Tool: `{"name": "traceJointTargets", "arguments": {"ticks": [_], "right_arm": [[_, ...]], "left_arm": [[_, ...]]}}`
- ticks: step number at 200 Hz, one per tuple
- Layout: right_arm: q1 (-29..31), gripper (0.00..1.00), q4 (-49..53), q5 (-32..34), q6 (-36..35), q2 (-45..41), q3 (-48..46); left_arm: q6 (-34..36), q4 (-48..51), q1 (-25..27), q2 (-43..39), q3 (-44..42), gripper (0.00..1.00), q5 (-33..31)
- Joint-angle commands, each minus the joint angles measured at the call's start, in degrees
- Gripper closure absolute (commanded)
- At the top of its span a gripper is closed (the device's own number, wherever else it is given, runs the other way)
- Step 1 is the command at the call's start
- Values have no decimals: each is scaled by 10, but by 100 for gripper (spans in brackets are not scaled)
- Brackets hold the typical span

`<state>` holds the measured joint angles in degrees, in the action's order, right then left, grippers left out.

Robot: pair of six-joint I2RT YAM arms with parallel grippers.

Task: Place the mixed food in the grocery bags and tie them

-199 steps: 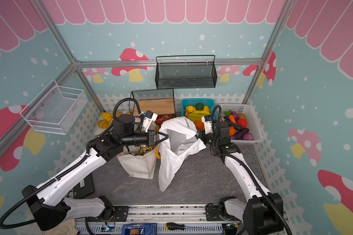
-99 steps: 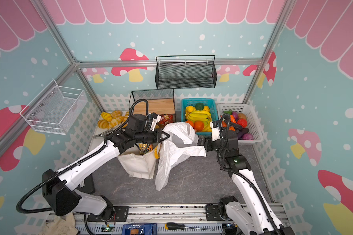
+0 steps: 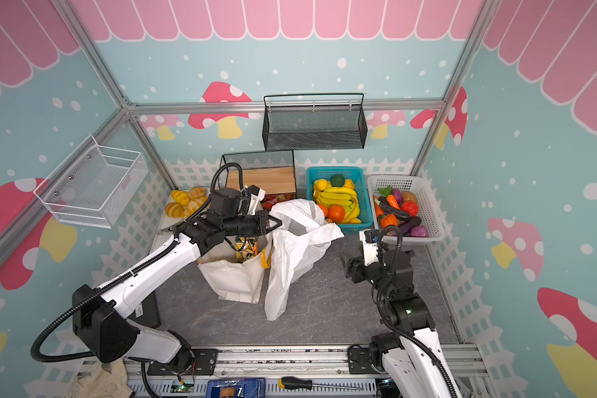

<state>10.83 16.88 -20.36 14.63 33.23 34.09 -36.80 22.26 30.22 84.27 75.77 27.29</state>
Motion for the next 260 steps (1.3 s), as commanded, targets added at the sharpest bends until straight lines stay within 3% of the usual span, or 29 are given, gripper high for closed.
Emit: {"name": "traceJointTargets", "arguments": {"ticks": [1,44,61,88,157,187,212,235,247,260], "right_arm": [[1,24,-136,-138,-3,-2,-54],[1,19,-448,-186,44,52,-139],[1,19,-524,-166,58,104,-137],[2,19,-641,-188,91,198,-127],[42,20,-806,-195,117,364,-79],[47,22,-814,-135,151,421,-50],[47,33,-835,-122,170,457,-36],[46,65,-838,-136,165,455,-32],[45,79,-778,-135,140,421,-28],[45,91,-639,-109,93,356,-14]], "left_arm": [[-15,-27,-6,-6,-8,100,25],[-11,-28,-9,-11,-14,100,31],[-10,-28,-11,-13,-15,100,31],[-7,-26,-12,-15,-16,100,33],[-4,-27,-14,-14,-20,100,36],[-5,-29,-14,-11,-20,100,36],[-5,-30,-14,-8,-20,100,40],[-2,-26,-17,-9,-18,100,38],[4,-16,-20,-12,-13,100,33],[18,6,-23,-16,-3,100,15]]}}
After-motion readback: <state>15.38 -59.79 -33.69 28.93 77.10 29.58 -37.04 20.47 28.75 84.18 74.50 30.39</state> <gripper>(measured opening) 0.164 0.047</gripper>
